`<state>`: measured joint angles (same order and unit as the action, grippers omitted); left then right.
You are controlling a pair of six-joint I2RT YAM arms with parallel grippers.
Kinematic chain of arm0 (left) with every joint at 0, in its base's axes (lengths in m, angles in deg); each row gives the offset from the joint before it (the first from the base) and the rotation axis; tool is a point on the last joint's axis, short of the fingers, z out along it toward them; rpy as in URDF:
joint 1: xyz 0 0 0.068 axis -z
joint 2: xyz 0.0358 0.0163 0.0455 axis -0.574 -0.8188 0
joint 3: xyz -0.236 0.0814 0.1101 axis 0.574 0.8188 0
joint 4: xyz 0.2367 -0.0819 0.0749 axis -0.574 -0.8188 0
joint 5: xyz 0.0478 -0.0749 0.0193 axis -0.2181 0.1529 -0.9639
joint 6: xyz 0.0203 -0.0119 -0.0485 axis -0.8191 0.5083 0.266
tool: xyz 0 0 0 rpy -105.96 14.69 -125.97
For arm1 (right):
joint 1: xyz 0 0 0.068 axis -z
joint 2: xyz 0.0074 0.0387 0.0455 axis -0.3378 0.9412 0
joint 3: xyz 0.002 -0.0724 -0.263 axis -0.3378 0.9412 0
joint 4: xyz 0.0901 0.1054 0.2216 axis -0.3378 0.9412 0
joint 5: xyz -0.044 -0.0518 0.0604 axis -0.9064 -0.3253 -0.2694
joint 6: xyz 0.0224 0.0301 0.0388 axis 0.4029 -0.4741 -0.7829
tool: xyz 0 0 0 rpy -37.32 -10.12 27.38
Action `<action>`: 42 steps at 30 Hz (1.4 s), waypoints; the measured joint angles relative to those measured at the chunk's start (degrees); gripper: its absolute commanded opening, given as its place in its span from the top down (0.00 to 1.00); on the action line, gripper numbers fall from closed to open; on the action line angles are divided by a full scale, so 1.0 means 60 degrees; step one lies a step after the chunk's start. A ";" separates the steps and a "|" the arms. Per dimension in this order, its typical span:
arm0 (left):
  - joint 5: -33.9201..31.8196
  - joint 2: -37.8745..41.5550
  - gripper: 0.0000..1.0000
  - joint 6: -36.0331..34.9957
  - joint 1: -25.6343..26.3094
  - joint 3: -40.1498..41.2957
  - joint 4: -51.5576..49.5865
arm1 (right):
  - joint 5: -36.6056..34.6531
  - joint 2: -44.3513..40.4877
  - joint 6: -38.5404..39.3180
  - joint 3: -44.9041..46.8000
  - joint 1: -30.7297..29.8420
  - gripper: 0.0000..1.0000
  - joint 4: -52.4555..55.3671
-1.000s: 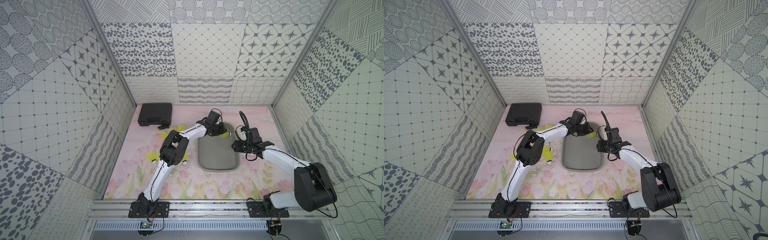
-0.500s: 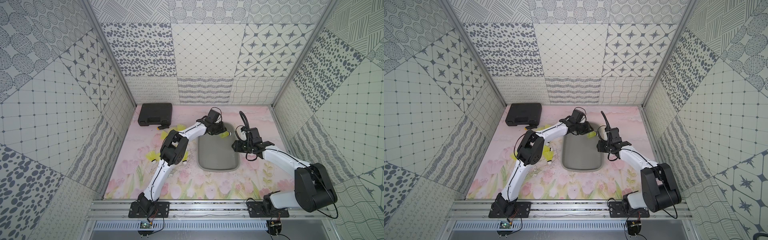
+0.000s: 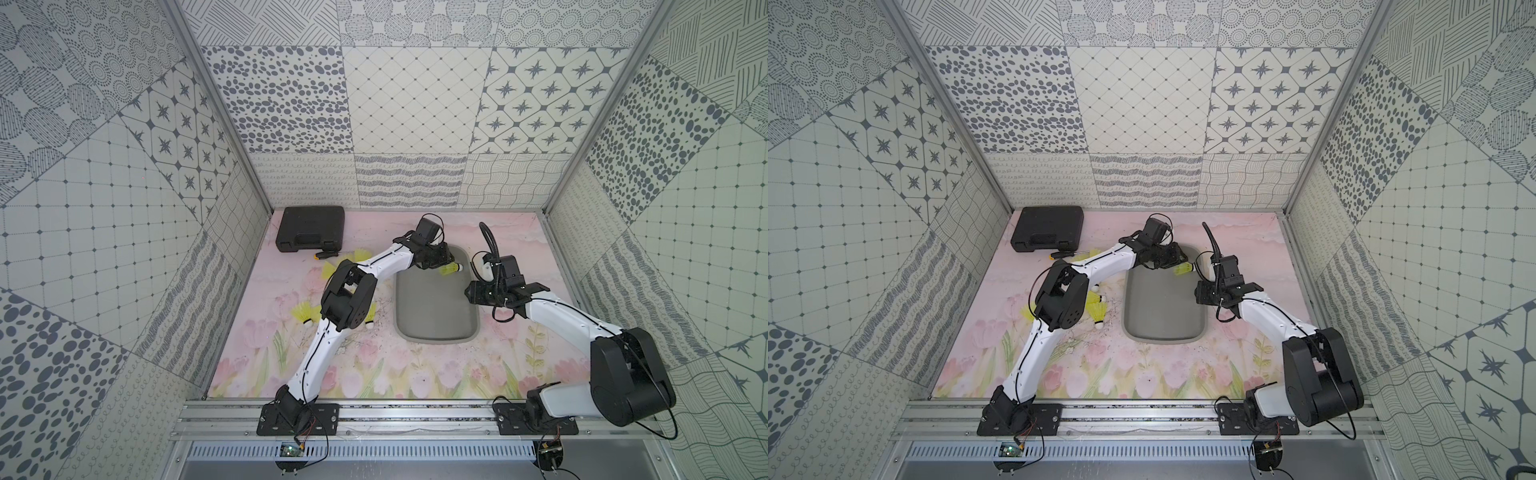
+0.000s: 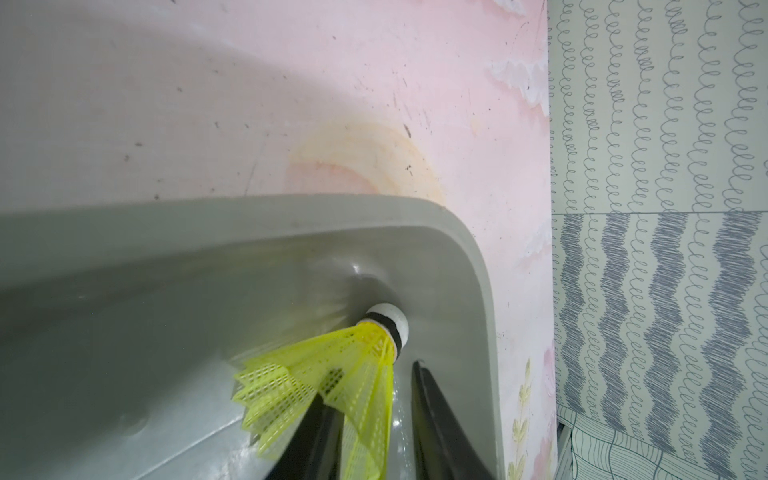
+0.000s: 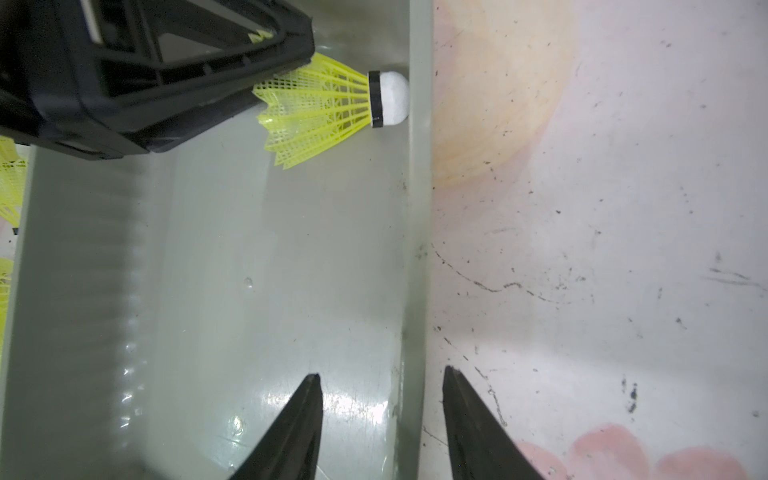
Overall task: Put the shuttlecocks into the storage box
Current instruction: Place the shuttlecock in the storage box.
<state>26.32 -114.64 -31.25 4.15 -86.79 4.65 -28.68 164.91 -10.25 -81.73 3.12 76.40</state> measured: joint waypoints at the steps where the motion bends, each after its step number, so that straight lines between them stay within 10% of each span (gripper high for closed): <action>1: 0.0007 0.0000 0.67 0.0000 -0.0004 0.0000 0.0000 | -0.0007 0.0000 -0.0004 0.0000 0.0000 0.49 0.0015; 22: -0.0313 0.1118 0.48 -0.0954 -0.0069 0.0656 -0.0506 | -0.0794 -0.0976 0.0025 0.0204 0.0000 0.40 0.0171; 42: -0.2408 0.7242 0.42 -0.2175 -0.1151 0.6710 -0.1395 | -0.0189 -0.3537 0.0823 0.0845 0.0000 0.37 0.0018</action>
<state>11.87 -71.19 -44.30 -2.76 -46.53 -3.72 -29.81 143.69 -5.31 -76.66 3.12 76.51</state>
